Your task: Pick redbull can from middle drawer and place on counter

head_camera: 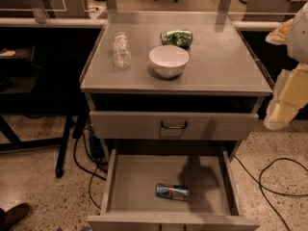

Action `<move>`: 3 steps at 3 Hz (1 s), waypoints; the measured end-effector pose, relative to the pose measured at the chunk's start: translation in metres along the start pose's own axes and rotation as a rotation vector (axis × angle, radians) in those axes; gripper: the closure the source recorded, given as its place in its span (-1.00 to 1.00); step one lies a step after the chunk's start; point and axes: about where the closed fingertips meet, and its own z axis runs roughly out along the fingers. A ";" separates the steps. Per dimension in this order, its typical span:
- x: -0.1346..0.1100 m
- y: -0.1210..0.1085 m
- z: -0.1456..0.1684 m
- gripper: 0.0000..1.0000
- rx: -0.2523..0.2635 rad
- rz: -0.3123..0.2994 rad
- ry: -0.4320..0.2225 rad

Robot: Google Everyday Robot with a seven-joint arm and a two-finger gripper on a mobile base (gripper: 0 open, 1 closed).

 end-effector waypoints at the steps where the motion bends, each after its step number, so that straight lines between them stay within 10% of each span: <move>1: -0.001 0.001 0.001 -1.00 0.005 -0.004 0.001; 3: -0.007 0.030 0.078 -1.00 -0.075 -0.046 0.056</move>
Offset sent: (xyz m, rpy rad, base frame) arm 0.0001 0.0322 -0.0938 -0.0735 0.0707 0.0573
